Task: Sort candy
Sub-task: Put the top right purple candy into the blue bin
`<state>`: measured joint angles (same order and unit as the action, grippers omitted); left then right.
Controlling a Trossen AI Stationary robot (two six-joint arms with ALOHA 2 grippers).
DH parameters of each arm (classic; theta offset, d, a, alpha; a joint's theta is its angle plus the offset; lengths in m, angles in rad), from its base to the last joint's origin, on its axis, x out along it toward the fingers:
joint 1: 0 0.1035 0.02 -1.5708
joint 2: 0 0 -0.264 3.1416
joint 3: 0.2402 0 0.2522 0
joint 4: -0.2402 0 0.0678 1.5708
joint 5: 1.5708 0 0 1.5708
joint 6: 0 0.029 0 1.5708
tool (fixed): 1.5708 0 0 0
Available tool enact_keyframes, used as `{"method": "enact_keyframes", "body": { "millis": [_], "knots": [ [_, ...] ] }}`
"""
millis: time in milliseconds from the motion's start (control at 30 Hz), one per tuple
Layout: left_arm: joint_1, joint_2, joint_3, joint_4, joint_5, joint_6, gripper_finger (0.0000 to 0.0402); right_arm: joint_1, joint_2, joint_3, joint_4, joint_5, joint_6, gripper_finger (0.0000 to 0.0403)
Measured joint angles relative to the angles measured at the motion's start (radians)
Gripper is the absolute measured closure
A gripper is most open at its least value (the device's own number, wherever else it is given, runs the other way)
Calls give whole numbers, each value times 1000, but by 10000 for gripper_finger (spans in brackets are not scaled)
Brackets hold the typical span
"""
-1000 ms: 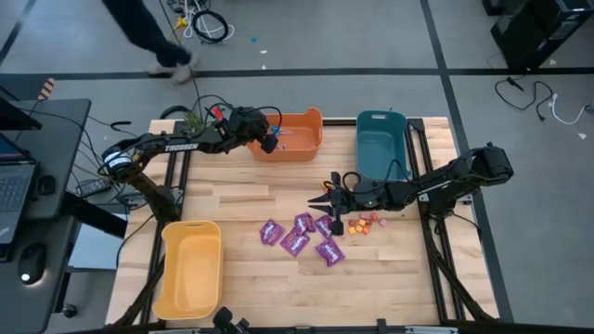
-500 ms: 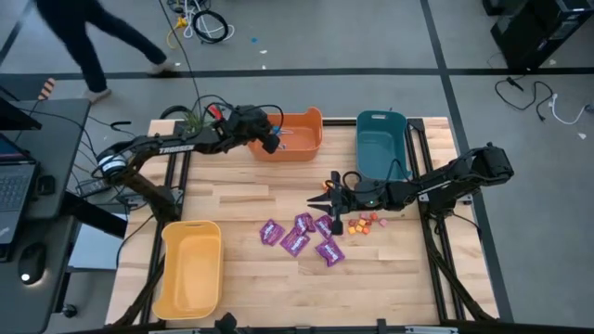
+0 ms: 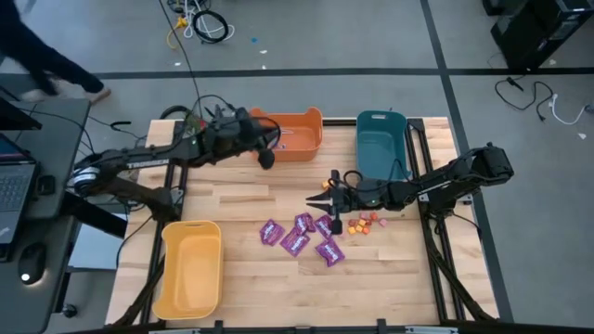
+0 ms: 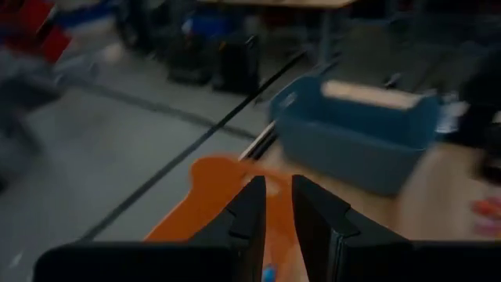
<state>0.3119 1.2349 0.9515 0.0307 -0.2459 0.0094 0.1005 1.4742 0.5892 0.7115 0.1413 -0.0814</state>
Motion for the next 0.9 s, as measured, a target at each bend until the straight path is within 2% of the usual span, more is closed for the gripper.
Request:
{"method": "enact_keyframes", "body": {
  "millis": [300, 667, 900],
  "knots": [
    [-240, -137, 0, -55, -8, 58, 335, 0, 0, 0, 108, -1, 0, 357],
    [-527, -249, 0, -227, -119, 2, 335, 0, 0, 0, 221, -4, 0, 357],
    [-691, -256, 0, -306, -247, -18, 335, 0, 1, 45, 238, -4, -12, 357]
  ]
}}
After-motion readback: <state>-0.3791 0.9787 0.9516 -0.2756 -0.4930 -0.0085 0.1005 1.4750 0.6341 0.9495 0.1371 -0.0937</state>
